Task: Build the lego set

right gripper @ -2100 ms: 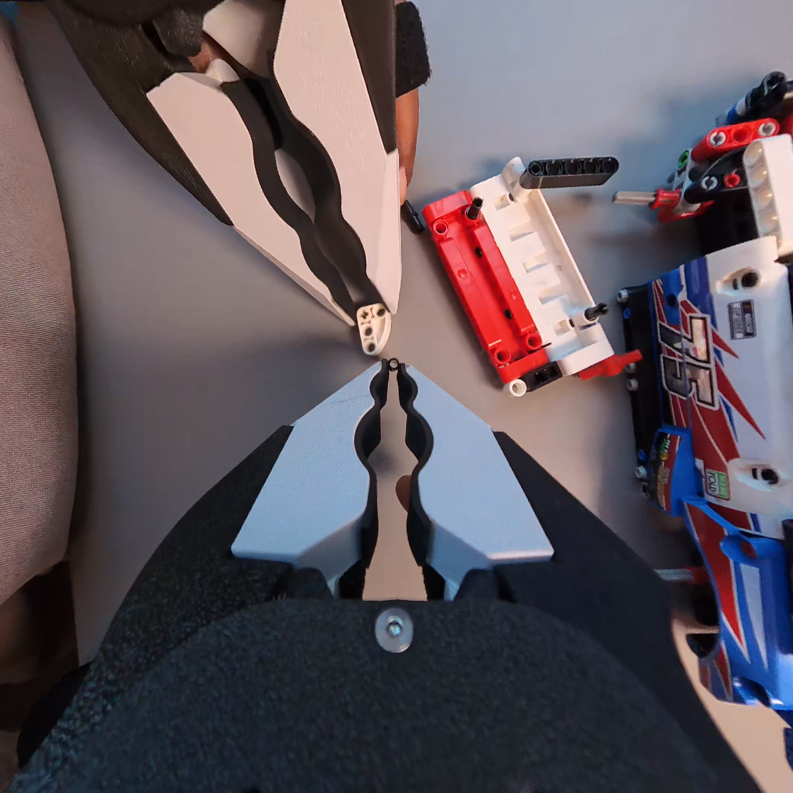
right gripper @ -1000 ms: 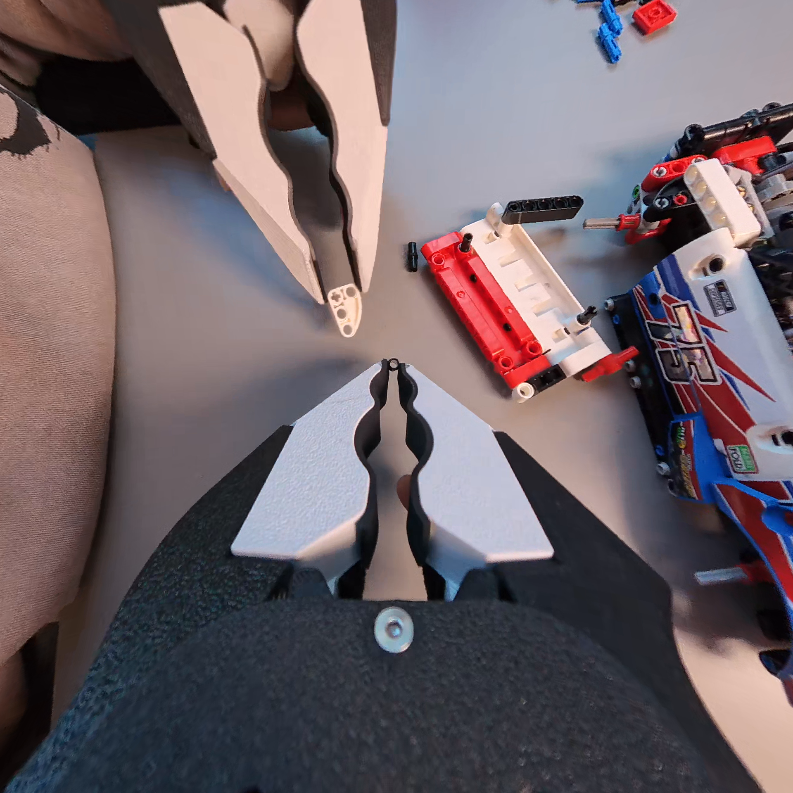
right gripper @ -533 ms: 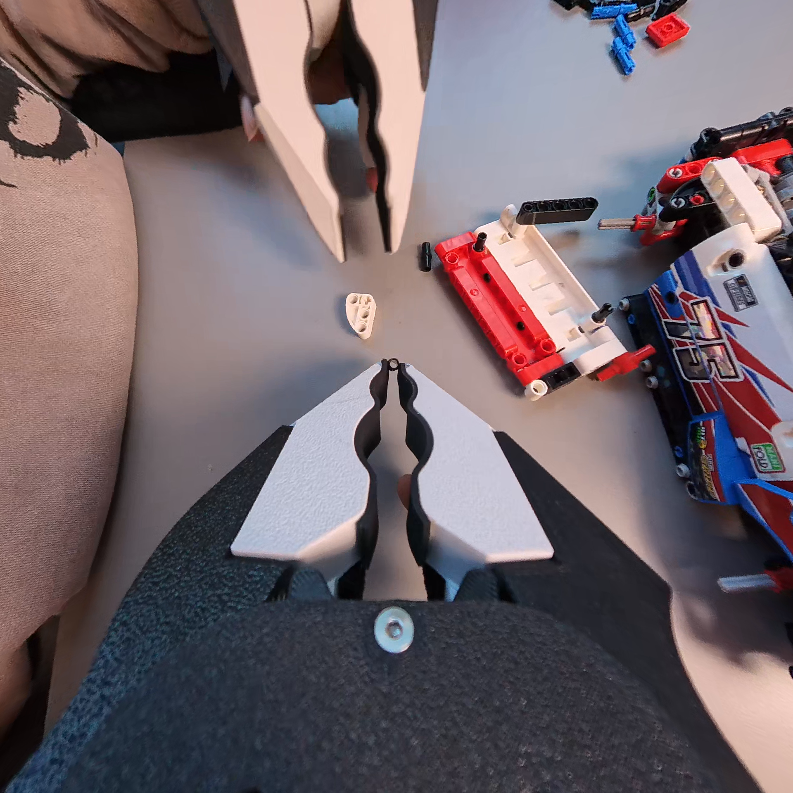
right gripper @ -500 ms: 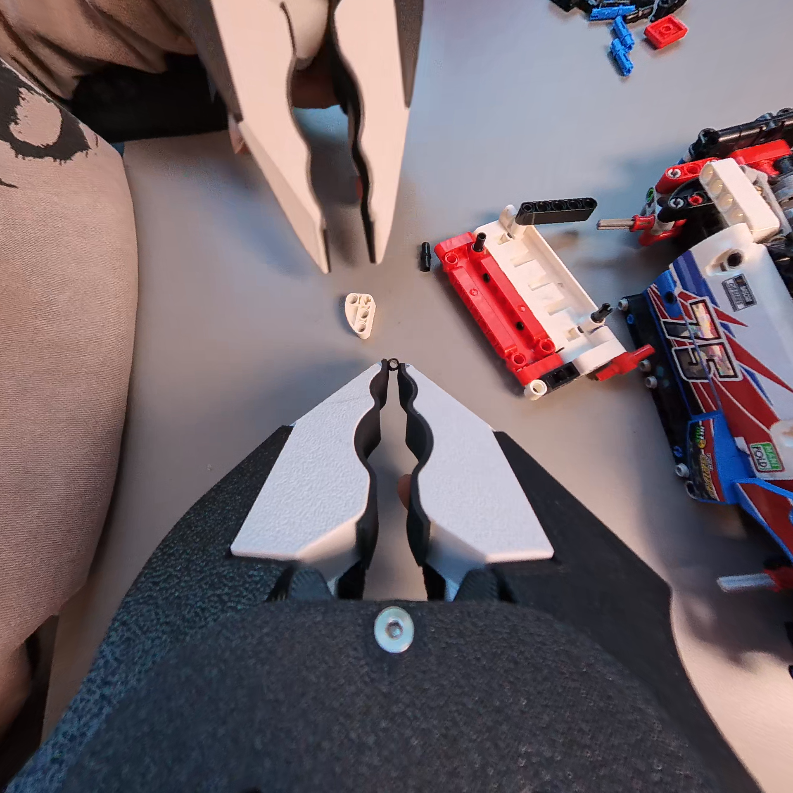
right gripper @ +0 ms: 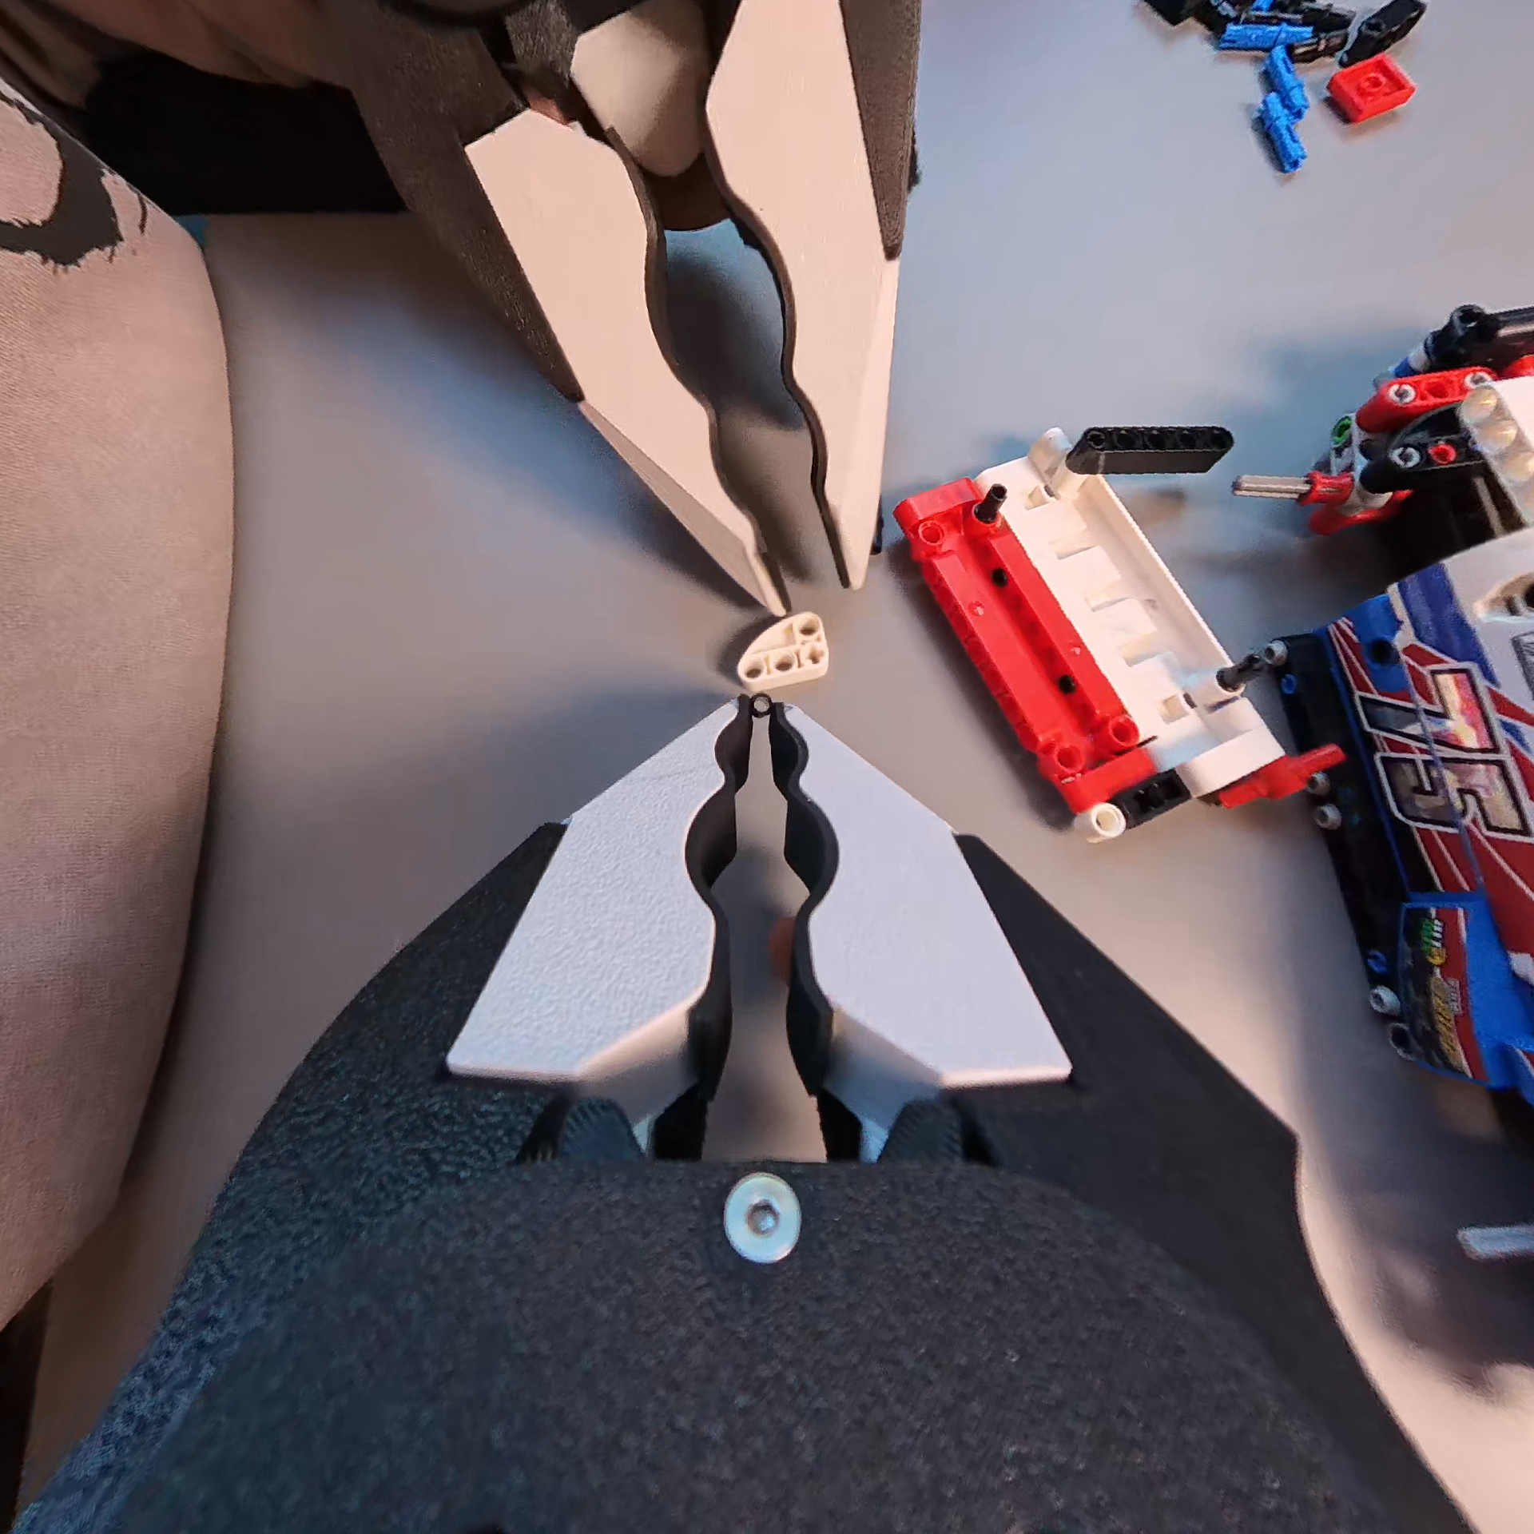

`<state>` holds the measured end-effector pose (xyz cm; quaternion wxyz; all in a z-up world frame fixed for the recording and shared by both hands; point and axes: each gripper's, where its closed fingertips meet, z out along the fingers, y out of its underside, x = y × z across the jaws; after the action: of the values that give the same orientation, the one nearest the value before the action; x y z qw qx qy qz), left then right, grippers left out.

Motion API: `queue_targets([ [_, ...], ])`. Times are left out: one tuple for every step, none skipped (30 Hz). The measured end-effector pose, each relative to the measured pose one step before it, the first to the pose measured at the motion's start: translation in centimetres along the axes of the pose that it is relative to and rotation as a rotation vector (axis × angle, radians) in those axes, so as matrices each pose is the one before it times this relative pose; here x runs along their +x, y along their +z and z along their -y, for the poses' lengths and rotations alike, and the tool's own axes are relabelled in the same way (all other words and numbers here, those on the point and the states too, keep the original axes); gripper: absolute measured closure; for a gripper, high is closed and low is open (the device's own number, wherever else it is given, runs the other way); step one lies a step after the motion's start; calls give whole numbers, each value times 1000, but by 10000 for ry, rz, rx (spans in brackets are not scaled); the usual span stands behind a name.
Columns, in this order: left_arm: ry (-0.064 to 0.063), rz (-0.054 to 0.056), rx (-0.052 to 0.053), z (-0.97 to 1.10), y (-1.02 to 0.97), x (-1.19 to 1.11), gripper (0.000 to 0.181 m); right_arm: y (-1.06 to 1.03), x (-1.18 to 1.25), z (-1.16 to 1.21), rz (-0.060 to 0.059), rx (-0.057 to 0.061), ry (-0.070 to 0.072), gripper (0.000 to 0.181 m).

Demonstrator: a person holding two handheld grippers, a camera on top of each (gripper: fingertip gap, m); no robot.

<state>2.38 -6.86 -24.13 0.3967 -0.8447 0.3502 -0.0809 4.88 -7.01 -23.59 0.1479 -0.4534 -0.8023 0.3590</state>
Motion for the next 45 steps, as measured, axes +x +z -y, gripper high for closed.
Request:
queue_targets([
  [-100, 116, -3, -53, -82, -242, 170, 197, 18, 36, -99, -80, -50, 181],
  [-136, 49, -32, -103, -74, -171, 170, 208, -127, 119, -44, -27, -88, 181],
  [-137, -89, 2, -72, -91, 44, 171, 197, -273, 172, 29, 24, -104, 181],
  [-143, -212, 81, 56, -136, 248, 171, 194, -312, 181, 46, 23, -113, 181],
  [-174, -330, 116, 106, -157, 447, 170, 133, -227, 169, 2, 29, -138, 181],
  [-237, -392, 72, 56, -97, 524, 165, 13, -229, 155, 49, 46, -128, 181],
  [-225, -333, 28, -10, -19, 422, 159, -104, -241, 155, 125, 74, -62, 180],
  [-124, -134, 48, 14, 11, 173, 156, -213, -59, 157, 77, 109, 2, 180],
  [13, -6, 33, 4, 38, 39, 154, -275, 203, 34, -37, 78, 66, 180],
  [76, 31, -17, -16, 79, -4, 153, -269, 367, -181, -98, -31, 105, 180],
  [54, 90, -23, 11, 128, -89, 151, -248, 467, -270, -161, -48, 93, 180],
  [49, 21, -18, 46, 164, 14, 149, -193, 435, -261, -157, -41, 82, 180],
  [50, -46, 10, 105, 175, 114, 149, -137, 260, -220, -77, -28, 83, 180],
  [66, -8, 34, 169, 166, 65, 148, -85, 111, -114, -23, 1, 47, 180],
  [106, 35, 18, 155, 165, 4, 148, -45, 59, -43, -21, 18, -4, 180],
  [114, 49, -23, 105, 159, -15, 148, -13, 15, -29, -10, -3, -23, 180],
  [86, 56, -49, 47, 189, -40, 149, 6, -2, -18, 3, -13, -27, 180],
  [63, 46, -61, 25, 186, -9, 150, 22, 4, -8, 0, 0, -29, 180],
  [79, 18, -80, -33, 163, 47, 153, 20, -1, -22, 2, 1, -20, 180],
  [129, 21, -79, -68, 102, 48, 158, -8, 9, -57, 2, -12, -7, 180],
  [142, 20, -17, -4, 26, 43, 158, -19, 22, -69, -6, -14, -5, 180],
  [64, -11, -21, -24, -30, 47, 158, -41, 34, -51, -13, 3, -1, 180],
  [-39, -29, -26, -45, -39, 18, 158, -58, 38, -23, -9, 24, 14, 180],
  [-86, 2, -8, -44, -62, -50, 158, -63, 50, -23, -4, 27, 30, 180],
  [-71, 23, -8, -64, -71, -68, 158, -50, 75, -13, -20, 23, 28, 180],
  [-31, 46, -16, -73, -79, -72, 158, -34, 76, -32, -27, 15, 19, 180],
  [-5, 86, -18, -78, -99, -119, 158, -10, 45, -33, -12, 3, 13, 180],
  [-18, 73, -9, -70, -97, -100, 158, 2, 36, -19, -7, 6, 13, 180],
  [-51, -33, 7, -35, -115, 55, 156, 10, 14, -29, 2, 2, 13, 180],
  [-98, -129, 10, -31, -112, 165, 154, 27, 14, -33, 6, -6, 9, 180],
  [-130, -124, 4, -46, -109, 139, 152, 24, 5, -20, -1, -3, 5, 180],
  [-103, -91, 27, -32, -114, 88, 152, 23, -7, -22, 7, -5, 5, 180],
  [-68, -105, 33, -40, -116, 126, 152, 24, -3, -6, 8, -3, 5, 180],
  [-49, -117, 19, -45, -112, 139, 153, 24, -6, -22, 8, -4, 2, 180],
  [-20, -131, 14, -34, -95, 182, 155, 21, -14, -11, 7, -4, 3, 180],
  [6, -122, 17, -16, -77, 201, 156, 30, -3, -14, 8, -3, 6, 180],
  [20, -107, 12, 1, -65, 201, 157, 29, -6, -17, 1, -3, 5, 180],
  [32, -156, 14, 18, -77, 277, 158, 11, -1, -5, 4, -3, 0, 180],
  [26, -203, 28, 43, -91, 349, 160, 4, -13, 3, 4, 0, -1, 180],
  [15, -219, 52, 84, -96, 383, 160, 2, 1, 20, -6, 6, -3, 180],
  [13, -206, 90, 118, -110, 331, 161, -14, 0, 21, -4, 9, -1, 180],
  [-1, -76, 108, 135, -128, 109, 162, -22, 3, 15, -4, 11, 0, 180],
  [-16, 102, 72, 64, -131, -211, 162, -28, 17, 28, -8, 18, -2, 180],
  [-14, 194, 4, -60, -115, -415, 162, -9, -5, 13, 5, 11, 1, 180],
  [0, 258, -25, -137, -107, -561, 161, -14, -4, 4, 3, 5, 4, 180],
])
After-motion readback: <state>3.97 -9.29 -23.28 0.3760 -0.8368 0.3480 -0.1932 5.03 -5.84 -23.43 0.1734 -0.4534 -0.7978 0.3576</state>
